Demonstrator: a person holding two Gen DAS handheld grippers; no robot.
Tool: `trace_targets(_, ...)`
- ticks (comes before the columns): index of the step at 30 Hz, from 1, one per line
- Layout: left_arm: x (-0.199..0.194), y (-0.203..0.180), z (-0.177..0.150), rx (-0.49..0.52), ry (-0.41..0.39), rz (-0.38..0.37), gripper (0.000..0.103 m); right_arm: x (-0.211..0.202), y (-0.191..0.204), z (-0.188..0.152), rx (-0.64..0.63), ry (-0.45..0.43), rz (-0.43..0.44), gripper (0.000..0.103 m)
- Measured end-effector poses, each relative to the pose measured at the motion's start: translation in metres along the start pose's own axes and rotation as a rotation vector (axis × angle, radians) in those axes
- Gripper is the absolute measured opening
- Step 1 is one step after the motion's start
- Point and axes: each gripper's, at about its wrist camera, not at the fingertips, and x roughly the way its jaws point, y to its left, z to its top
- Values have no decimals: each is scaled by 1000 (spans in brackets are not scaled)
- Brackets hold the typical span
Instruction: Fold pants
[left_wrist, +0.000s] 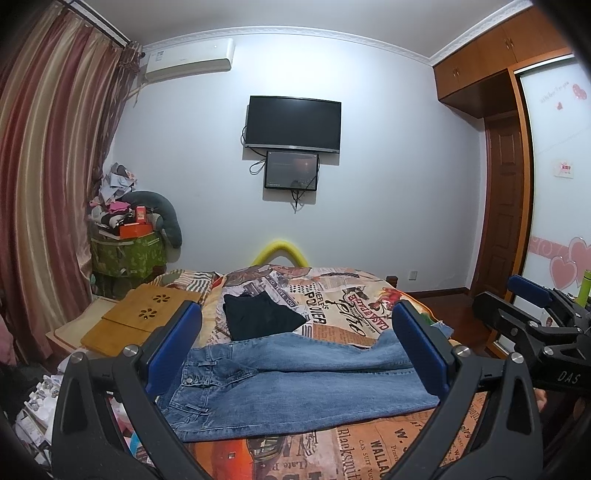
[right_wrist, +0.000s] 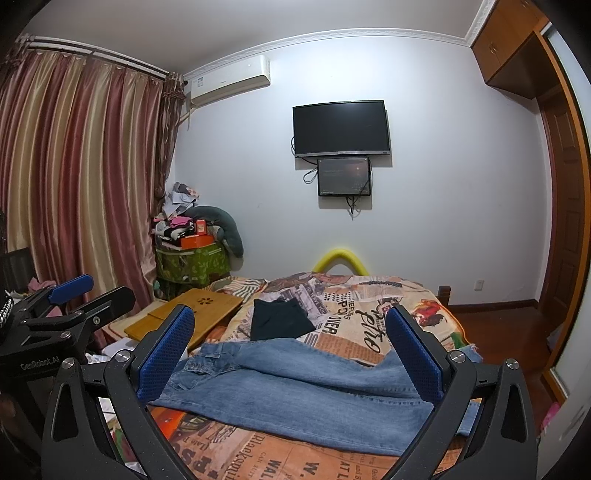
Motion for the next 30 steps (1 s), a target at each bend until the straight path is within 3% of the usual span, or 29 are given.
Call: trace_targets(30,1,-5,0,10,0,-14,103,-3,-2,0,-3,5,-3,103)
